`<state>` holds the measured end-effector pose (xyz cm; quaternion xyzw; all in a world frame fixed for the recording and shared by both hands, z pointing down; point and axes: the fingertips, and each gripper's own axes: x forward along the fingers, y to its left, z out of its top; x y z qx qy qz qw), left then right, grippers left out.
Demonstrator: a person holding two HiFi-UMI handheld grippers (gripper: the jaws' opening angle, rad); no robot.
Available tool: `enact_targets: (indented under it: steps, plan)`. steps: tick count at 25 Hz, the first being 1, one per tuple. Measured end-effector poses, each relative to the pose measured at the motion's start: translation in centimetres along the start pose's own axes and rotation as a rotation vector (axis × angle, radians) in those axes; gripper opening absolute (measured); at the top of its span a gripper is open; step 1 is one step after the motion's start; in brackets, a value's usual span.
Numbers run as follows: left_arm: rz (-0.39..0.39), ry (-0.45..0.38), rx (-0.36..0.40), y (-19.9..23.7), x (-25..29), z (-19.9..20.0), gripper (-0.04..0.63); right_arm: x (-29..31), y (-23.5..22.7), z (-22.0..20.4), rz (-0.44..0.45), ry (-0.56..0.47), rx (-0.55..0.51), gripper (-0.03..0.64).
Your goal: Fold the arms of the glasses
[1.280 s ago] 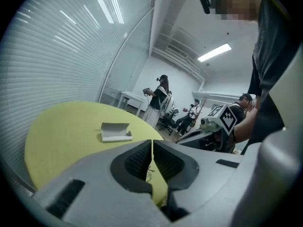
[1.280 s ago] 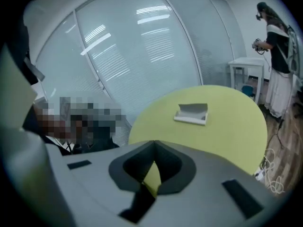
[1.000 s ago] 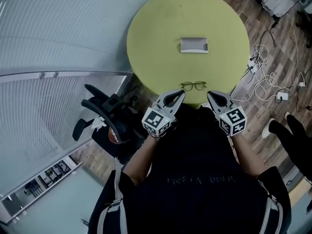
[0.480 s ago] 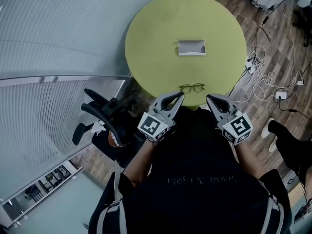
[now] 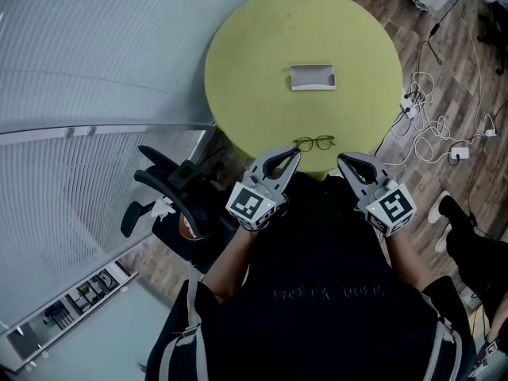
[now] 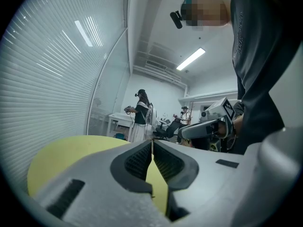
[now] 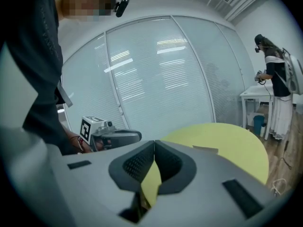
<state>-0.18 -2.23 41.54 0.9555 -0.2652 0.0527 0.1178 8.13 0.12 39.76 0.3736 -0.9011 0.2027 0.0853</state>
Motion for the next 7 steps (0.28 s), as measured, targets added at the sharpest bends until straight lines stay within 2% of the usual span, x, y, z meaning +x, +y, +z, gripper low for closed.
enact_targets:
  steps: [3, 7]
  plan:
    - [-0.012, 0.010, 0.014, -0.32, 0.38, 0.22, 0.023, -0.14, -0.05, 0.10, 0.017, -0.031, 0.006, 0.029]
    - [-0.020, 0.029, 0.037, -0.22, 0.52, -0.56, 0.023, -0.17, -0.71, -0.53, -0.011, -0.009, 0.010, 0.029]
